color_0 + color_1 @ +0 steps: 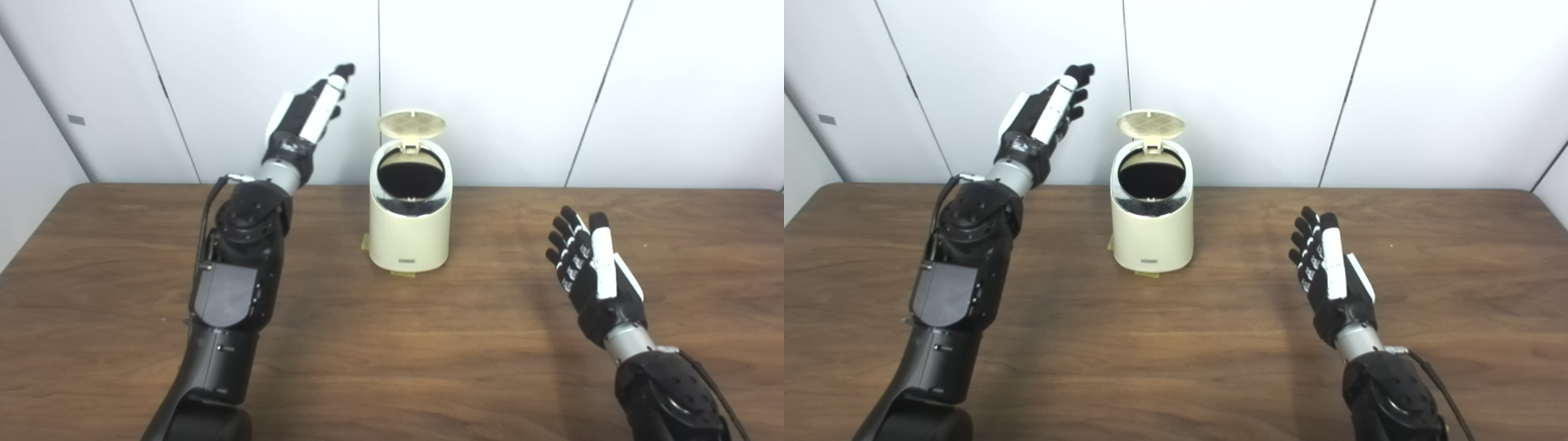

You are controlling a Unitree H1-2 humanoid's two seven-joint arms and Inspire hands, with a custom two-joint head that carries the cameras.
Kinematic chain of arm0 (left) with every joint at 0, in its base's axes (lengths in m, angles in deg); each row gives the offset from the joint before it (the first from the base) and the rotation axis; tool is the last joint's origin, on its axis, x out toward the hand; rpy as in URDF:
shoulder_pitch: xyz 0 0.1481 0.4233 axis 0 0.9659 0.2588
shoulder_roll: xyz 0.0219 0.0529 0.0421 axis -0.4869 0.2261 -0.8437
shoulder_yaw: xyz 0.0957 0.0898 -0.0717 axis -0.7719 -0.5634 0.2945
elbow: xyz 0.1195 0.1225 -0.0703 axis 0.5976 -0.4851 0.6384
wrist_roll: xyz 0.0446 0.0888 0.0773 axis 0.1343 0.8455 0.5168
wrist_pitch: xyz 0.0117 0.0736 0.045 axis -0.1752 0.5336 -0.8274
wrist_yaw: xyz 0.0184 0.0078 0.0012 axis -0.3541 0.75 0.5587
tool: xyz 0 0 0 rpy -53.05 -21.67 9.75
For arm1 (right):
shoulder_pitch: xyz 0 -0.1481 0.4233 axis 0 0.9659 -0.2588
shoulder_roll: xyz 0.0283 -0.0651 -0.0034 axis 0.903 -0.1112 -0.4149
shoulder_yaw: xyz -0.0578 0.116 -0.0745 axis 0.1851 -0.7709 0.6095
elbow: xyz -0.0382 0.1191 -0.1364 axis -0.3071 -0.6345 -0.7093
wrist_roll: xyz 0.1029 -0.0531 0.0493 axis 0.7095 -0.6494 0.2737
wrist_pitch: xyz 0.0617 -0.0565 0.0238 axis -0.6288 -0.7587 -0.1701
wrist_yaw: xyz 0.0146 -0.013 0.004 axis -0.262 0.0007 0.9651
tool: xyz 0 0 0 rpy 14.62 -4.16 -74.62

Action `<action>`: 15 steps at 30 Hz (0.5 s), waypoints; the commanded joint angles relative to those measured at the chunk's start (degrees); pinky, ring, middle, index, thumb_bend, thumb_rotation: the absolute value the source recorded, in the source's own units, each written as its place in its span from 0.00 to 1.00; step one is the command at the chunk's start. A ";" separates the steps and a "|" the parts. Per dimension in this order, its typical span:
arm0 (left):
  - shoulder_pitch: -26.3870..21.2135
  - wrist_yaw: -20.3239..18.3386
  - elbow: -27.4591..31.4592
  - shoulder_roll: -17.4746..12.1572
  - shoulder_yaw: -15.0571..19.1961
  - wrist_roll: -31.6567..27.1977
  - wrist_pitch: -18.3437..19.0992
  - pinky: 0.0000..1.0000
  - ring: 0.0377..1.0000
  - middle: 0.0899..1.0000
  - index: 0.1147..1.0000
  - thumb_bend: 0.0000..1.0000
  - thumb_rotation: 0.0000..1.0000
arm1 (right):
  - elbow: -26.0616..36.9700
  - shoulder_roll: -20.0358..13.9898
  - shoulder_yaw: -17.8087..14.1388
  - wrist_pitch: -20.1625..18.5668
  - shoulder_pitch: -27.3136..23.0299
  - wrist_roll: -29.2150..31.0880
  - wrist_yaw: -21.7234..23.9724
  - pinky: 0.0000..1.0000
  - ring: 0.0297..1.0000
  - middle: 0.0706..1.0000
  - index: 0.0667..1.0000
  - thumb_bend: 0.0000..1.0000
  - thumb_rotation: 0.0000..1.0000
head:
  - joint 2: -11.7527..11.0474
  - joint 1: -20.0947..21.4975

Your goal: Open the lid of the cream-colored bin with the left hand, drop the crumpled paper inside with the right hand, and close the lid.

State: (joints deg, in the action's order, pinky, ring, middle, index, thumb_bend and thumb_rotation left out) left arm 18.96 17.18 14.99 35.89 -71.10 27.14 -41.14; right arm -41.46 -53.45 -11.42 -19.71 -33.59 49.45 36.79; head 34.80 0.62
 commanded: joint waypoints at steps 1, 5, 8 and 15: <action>-5.37 -0.31 0.40 -0.99 -0.35 0.96 -0.93 0.97 0.97 0.96 0.94 0.55 0.95 | 1.46 0.58 0.15 2.71 -1.15 0.26 0.04 1.00 1.00 1.00 1.00 0.67 1.00 | 0.19 0.09; -7.07 -0.96 -0.88 -0.98 -1.57 1.39 -1.23 0.96 0.96 0.94 0.91 0.53 0.96 | 1.41 1.07 0.97 3.24 -0.84 -1.13 -0.44 1.00 1.00 1.00 1.00 0.68 1.00 | 0.42 0.70; -7.96 -2.03 -1.46 -1.65 -2.95 2.06 -0.57 0.97 0.97 0.94 0.91 0.54 0.99 | 1.63 1.25 1.42 4.13 -0.54 -2.68 -1.15 1.00 1.00 1.00 1.00 0.67 1.00 | 0.44 0.96; -9.19 -4.09 -3.04 -3.81 -7.97 7.19 -3.51 0.94 0.95 0.91 0.88 0.54 1.00 | -0.08 1.16 2.30 8.86 0.92 -7.41 -2.97 1.00 0.98 0.98 0.98 0.71 1.00 | 0.21 1.00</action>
State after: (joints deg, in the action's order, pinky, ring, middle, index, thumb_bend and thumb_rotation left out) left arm 13.73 13.03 11.34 33.11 -78.82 32.72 -41.63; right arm -41.84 -52.15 -9.29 -14.69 -31.74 42.69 33.94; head 34.98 1.58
